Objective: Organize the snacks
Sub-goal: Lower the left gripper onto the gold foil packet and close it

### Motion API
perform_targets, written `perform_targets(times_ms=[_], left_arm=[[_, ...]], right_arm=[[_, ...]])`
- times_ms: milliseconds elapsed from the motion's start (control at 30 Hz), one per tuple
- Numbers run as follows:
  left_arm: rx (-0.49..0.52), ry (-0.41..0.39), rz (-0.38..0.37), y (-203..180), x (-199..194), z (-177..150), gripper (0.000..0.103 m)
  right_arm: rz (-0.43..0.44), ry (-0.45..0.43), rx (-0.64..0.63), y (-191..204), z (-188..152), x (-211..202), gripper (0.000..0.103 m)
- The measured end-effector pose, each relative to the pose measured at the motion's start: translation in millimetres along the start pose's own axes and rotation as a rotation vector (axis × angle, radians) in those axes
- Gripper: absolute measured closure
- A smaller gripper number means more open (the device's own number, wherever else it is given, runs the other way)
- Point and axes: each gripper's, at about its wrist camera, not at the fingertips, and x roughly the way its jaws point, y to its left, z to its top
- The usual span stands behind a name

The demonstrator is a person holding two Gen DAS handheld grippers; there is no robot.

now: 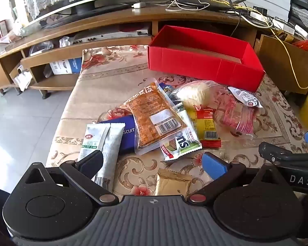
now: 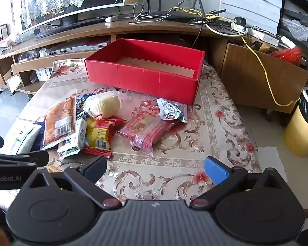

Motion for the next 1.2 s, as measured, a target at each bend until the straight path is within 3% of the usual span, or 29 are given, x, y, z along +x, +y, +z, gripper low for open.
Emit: perform_targets(times_ms=[700, 1200], left_arm=[[0.034, 0.144, -0.024, -5.8, 21.7, -13.7, 0.000], [0.044, 0.236, -0.063, -6.9, 50.6, -21.3, 0.006]], right_arm=[[0.007, 0.073, -0.029, 1.7, -7.0, 13.0, 0.003], [0.022, 0.119, -0.036, 3.1, -7.0, 21.1, 0.003]])
